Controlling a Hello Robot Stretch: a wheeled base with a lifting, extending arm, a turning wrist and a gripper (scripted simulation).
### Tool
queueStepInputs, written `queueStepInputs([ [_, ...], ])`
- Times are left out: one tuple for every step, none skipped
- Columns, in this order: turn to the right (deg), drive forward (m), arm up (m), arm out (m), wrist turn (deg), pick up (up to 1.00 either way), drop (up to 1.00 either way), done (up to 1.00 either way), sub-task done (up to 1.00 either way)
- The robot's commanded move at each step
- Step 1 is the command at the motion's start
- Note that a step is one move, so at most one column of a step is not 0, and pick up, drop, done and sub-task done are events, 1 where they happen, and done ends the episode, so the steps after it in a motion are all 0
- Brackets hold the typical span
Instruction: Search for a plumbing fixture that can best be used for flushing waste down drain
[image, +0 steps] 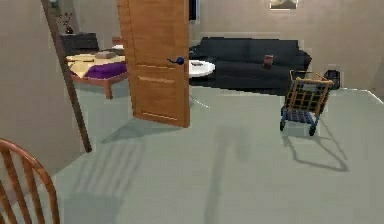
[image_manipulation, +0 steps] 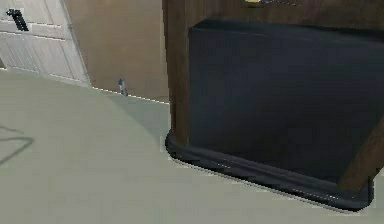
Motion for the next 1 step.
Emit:
queueStepInputs([
  [0.0, 0.15, 0.0, 0.0, 0.0, 0.0, 0.0, 0.0, 0.0],
])
